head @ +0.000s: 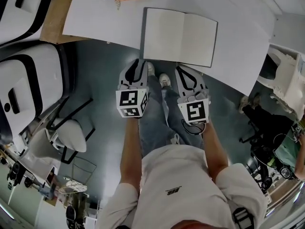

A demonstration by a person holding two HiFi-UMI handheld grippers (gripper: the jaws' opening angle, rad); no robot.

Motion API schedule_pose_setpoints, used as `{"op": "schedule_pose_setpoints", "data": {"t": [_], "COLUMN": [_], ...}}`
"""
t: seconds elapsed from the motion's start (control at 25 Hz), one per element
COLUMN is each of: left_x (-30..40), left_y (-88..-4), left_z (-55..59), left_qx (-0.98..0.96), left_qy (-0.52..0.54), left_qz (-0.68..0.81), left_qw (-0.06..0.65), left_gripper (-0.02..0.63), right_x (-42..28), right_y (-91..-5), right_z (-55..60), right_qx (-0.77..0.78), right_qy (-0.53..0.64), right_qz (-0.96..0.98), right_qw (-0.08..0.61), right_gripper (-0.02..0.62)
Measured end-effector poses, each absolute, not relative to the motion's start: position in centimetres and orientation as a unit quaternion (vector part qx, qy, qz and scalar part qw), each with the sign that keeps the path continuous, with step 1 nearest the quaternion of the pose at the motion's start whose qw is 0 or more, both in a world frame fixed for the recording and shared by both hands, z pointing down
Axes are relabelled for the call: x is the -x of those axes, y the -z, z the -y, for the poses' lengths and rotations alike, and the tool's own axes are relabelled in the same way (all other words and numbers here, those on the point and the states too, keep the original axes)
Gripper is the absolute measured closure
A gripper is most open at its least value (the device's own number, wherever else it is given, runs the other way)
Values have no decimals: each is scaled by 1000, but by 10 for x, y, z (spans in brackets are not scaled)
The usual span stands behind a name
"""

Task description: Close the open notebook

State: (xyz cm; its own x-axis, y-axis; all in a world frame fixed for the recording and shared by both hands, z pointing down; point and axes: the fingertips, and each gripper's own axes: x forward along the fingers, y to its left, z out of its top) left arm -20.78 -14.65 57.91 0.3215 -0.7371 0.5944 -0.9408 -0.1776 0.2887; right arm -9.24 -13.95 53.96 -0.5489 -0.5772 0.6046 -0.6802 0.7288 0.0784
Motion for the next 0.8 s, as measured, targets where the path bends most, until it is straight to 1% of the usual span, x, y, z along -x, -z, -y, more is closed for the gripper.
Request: {"op": "schedule_pose_setpoints", "data": {"t": [0.6,0.8], "left_x": [206,206], "left_y": [-616,-620], "left_z": [157,158], "left_qx": [-749,-749], "left_qy": [-171,-151], "left_qz": [539,529], "left_qw": [346,370], "left_gripper": [606,606], "right_x": [108,109], "right_y": [-570,-578], "right_z": [152,156], "right_qx": [-353,-356], "right_qy": [-87,-93], "right_qz": [875,872], "right_qw": [319,324], "right_gripper": [600,600]}}
